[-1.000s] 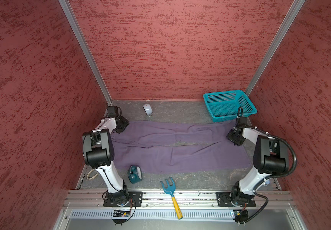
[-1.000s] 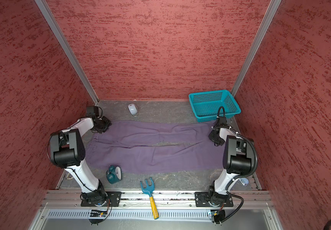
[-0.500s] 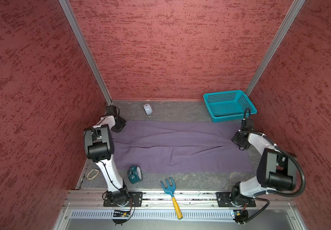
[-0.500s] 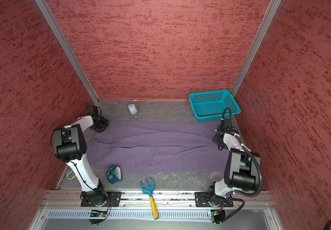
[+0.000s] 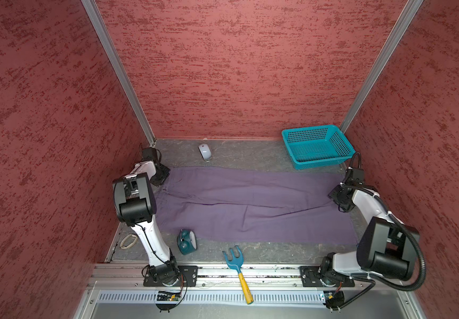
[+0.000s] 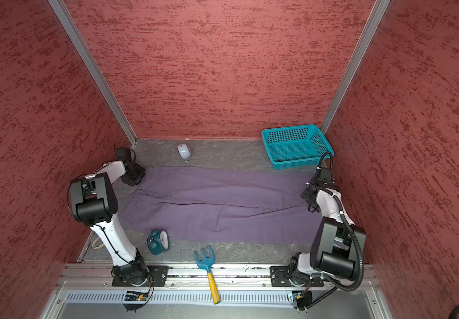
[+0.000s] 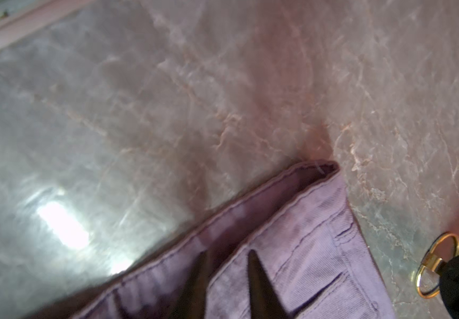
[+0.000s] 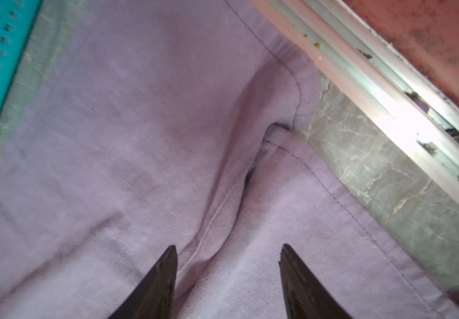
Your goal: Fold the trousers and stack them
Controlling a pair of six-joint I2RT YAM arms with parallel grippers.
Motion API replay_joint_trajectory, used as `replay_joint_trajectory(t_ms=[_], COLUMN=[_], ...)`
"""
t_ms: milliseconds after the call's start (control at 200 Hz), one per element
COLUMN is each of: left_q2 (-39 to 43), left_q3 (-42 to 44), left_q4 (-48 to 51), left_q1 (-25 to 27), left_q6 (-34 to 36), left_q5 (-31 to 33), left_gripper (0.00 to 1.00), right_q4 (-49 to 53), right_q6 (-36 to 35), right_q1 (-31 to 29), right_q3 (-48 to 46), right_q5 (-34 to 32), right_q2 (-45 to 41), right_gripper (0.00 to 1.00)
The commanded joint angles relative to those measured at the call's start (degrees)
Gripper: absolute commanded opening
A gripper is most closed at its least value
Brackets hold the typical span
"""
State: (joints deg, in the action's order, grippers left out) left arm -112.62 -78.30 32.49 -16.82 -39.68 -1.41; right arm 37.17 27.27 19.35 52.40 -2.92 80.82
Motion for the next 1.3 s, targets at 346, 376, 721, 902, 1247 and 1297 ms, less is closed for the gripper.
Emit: replay_joint_trajectory(t_ms=[346, 376, 721, 902, 1247, 1297], left_q2=[7.88, 9.24, 22.73, 23.46, 8.42, 5.39], left_q3=[5.87, 6.60, 14.85, 18.97, 6.05, 3.25], left_q4=[3.05, 2.80, 1.98, 1.03, 4.80, 5.79], left_q1=[1.84, 1.83, 5.68, 6.08, 11.40, 11.10], left_q6=[-1.36, -1.60, -3.72, -2.38, 2.31, 2.37], left_q5=[4.02, 4.14, 4.94, 2.02, 5.73, 6.32], left_gripper=[0.57, 0.57, 0.57, 0.56, 0.76, 0.76], right_q4=[0.47, 0.74, 3.96, 2.11, -0.35, -0.25], right_q6=[-2.24, -1.91, 0.95, -0.55, 0.24, 0.24], right_q1=[0.11, 0.09, 2.39, 3.86, 3.83, 3.87], right_q3=[-1.06, -1.70, -8.89, -10.51, -11.57, -11.52], right_q5=[1.57, 1.16, -5.06, 0.55, 5.02, 5.17], right_q2=[-0.43, -1.51, -12.97, -13.33, -10.99, -10.94], right_gripper=[0.02, 0.02, 0.74, 0.54, 0.65, 0.66])
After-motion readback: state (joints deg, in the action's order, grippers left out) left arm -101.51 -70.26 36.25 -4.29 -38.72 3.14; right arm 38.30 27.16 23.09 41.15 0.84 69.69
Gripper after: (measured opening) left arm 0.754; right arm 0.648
